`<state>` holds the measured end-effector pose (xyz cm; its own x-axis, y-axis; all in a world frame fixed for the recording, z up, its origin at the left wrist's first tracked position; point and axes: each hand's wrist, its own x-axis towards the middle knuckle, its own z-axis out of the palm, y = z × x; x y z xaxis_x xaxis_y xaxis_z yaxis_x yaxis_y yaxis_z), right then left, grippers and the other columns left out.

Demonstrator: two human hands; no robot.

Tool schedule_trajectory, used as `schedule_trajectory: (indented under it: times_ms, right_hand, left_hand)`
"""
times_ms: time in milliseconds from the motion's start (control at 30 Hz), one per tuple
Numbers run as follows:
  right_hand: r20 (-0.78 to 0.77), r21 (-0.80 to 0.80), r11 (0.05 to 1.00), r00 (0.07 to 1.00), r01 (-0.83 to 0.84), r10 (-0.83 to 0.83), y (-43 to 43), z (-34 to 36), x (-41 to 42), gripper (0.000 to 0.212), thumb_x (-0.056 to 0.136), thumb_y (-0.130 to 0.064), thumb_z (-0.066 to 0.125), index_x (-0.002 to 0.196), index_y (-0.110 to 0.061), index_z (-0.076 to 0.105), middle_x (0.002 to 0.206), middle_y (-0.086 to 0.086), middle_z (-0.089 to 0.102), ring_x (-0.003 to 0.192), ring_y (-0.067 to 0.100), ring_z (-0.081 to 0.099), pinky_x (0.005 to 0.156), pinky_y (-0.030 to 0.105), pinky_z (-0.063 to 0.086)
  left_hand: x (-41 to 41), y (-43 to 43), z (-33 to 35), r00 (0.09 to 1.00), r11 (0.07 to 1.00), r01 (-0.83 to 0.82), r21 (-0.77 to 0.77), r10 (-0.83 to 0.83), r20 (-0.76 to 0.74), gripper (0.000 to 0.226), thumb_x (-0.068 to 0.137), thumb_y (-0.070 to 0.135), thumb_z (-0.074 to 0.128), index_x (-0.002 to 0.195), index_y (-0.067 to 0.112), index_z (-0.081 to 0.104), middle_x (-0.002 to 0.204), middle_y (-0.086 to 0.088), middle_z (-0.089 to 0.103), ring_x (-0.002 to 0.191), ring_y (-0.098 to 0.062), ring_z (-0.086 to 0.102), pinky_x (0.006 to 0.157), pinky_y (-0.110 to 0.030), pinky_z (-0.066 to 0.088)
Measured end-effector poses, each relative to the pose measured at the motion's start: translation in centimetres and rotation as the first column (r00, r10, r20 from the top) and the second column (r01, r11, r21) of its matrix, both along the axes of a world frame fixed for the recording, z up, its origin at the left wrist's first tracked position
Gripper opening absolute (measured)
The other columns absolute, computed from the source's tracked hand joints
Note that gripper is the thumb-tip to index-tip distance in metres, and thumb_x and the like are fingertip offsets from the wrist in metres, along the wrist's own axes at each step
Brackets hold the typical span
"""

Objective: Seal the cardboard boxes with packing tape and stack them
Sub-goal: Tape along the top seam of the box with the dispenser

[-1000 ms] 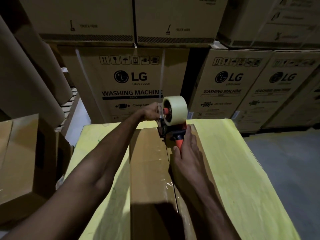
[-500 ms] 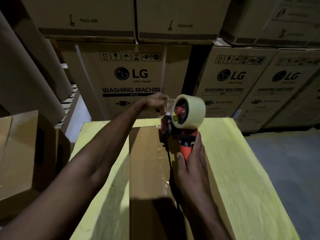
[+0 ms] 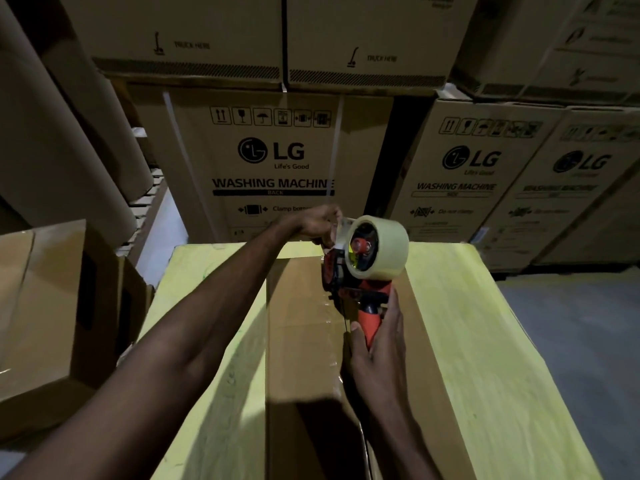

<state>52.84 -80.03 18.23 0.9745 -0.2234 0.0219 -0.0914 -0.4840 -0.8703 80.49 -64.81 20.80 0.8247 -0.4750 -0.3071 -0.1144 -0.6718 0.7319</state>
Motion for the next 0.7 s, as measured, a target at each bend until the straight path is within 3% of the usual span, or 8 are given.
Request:
schedule_trajectory:
  times_ms: [100, 233, 300, 400, 500, 600, 700]
  right_hand:
    - [0.003, -0.017, 1.000, 1.000, 0.005, -0.005, -0.1, -0.2, -0.1, 0.084, 0.103, -0.026, 0.057, 0.162, -0.041, -0.002, 0.169, -0.008, 0.015, 0.149, 0.014, 0.029, 0.113, 0.032, 0.036]
    - [-0.039, -0.059, 0.998, 0.999, -0.018, 0.016, 0.2, 0.4, 0.2, 0.088, 0.103, -0.022, 0.058, 0.163, -0.038, -0.005, 0.161, -0.014, 0.022, 0.122, -0.008, 0.030, 0.098, 0.014, 0.035]
    - [-0.065, -0.110, 0.993, 0.997, -0.043, 0.036, 0.6, 0.7, 0.2, 0.090, 0.103, -0.022, 0.058, 0.162, -0.038, -0.008, 0.158, -0.013, 0.024, 0.110, -0.009, 0.033, 0.084, 0.004, 0.036]
    - [-0.104, -0.212, 0.973, 0.992, -0.091, 0.070, 1.2, 1.3, 0.4, 0.092, 0.103, -0.026, 0.056, 0.160, -0.040, -0.015, 0.150, -0.009, 0.026, 0.093, 0.000, 0.039, 0.063, 0.010, 0.034]
    - [-0.088, -0.261, 0.959, 0.992, -0.109, 0.089, 1.8, 1.6, 0.6, 0.093, 0.104, -0.030, 0.054, 0.157, -0.042, -0.021, 0.148, -0.008, 0.026, 0.090, 0.003, 0.044, 0.071, 0.017, 0.040]
    - [-0.104, -0.283, 0.953, 0.991, -0.107, 0.080, 2.0, 2.3, 0.6, 0.089, 0.107, -0.030, 0.050, 0.157, -0.040, -0.022, 0.157, -0.006, 0.020, 0.095, 0.007, 0.049, 0.074, 0.019, 0.036]
    - [-0.134, -0.297, 0.951, 0.990, -0.087, 0.049, 2.0, 2.8, 0.8, 0.088, 0.107, -0.030, 0.049, 0.158, -0.038, -0.023, 0.163, -0.002, 0.017, 0.102, 0.010, 0.055, 0.069, 0.015, 0.032]
  left_hand:
    - [-0.2, 0.2, -0.5, 1.000, 1.000, 0.014, -0.006, -0.014, 0.019, 0.037, 0.096, -0.007, 0.053, 0.127, 0.011, 0.044, 0.099, -0.006, 0.063, 0.074, -0.014, 0.062, 0.059, -0.028, 0.045]
    - [-0.6, 0.5, -0.8, 0.999, 0.997, 0.041, -0.059, -0.040, 0.030, 0.033, 0.095, -0.004, 0.058, 0.123, 0.012, 0.050, 0.102, -0.003, 0.059, 0.079, -0.017, 0.056, 0.063, -0.030, 0.046]
    - [-0.8, 0.6, -1.1, 0.998, 0.994, 0.053, -0.091, -0.051, 0.029, 0.028, 0.098, 0.005, 0.061, 0.125, 0.011, 0.055, 0.109, -0.005, 0.062, 0.088, -0.020, 0.060, 0.071, -0.035, 0.052]
    - [-1.5, 0.7, -1.3, 0.994, 0.987, 0.099, -0.127, -0.091, 0.061, 0.015, 0.100, 0.009, 0.062, 0.114, 0.014, 0.064, 0.106, 0.001, 0.063, 0.094, -0.020, 0.061, 0.077, -0.033, 0.052]
    - [-2.4, 1.1, -2.0, 0.991, 0.979, 0.109, -0.175, -0.093, 0.093, 0.015, 0.098, 0.001, 0.062, 0.113, 0.002, 0.064, 0.106, -0.003, 0.063, 0.092, -0.015, 0.062, 0.080, -0.031, 0.052]
    - [-3.5, 1.8, -3.1, 0.989, 0.970, 0.016, -0.241, 0.020, 0.146, 0.026, 0.091, 0.005, 0.074, 0.113, 0.018, 0.069, 0.108, 0.004, 0.071, 0.097, -0.008, 0.069, 0.085, -0.032, 0.058]
    - [-4.3, 2.3, -3.8, 0.948, 0.974, -0.092, -0.209, 0.150, 0.282, 0.050, 0.084, 0.023, 0.083, 0.130, 0.020, 0.064, 0.135, -0.005, 0.061, 0.122, -0.019, 0.060, 0.101, -0.044, 0.053]
